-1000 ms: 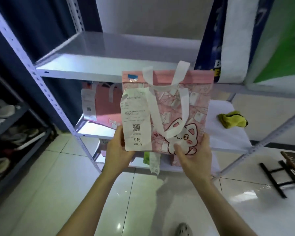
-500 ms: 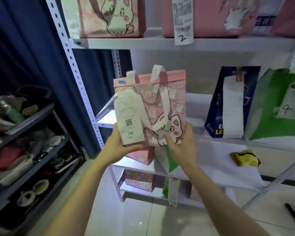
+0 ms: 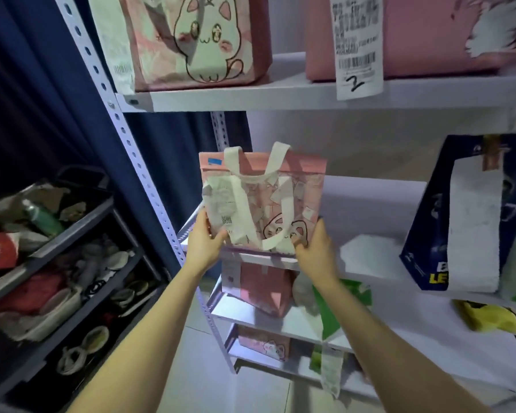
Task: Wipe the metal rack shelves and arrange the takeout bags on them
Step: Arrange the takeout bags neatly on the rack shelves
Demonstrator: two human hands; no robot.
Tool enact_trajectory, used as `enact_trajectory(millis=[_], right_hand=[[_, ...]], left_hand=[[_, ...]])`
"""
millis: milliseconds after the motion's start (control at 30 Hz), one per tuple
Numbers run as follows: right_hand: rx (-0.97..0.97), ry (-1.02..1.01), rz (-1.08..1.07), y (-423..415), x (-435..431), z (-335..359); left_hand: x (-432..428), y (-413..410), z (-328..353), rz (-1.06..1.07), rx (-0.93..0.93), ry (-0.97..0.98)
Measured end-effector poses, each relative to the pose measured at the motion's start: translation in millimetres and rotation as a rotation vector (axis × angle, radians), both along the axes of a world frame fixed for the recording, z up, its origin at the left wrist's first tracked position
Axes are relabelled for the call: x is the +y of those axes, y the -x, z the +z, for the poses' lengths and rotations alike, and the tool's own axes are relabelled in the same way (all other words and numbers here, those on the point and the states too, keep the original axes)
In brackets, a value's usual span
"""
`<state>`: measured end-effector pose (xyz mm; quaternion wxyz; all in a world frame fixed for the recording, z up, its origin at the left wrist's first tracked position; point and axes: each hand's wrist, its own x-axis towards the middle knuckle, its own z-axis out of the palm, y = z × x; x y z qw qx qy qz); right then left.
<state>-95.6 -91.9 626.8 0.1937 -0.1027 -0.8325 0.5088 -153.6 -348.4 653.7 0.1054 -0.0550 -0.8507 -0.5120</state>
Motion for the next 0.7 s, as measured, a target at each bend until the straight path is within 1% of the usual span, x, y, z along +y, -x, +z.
enact_trajectory(millis=[67,133,400,533,633,700], right_hand=[[-0.073,-0.046,-0.009,5.6,-4.2,-17.3],[-0.087,-0.065,-0.046,11.2,-6.8,-25.3],[-0.169,-0.232,-0.135,36.4,-58.9,-22.8],[-0.148,-0.186,-0.167,39.9,-82.0,-27.6],[-0.133,-0.134,-0.156,36.5,-83.8,-26.5],[-0.155,-0.141,-0.147,34.9,-79.3,-23.2]], left_hand=[[-4.8,8.3,-19.3,0.039,-0.057,0.032],[-10.8,18.5,-31.4,0.046,-0.062,0.05],[-41.2,58.3,-32.0,0.117,-0.056,0.092],[-58.9,66.7,-36.7,0.082,-0.05,0.097],[-65.4,66.4,-41.7,0.029,-0.052,0.086],[-68.6,64.5,-44.2,-0.007,-0.047,0.077]])
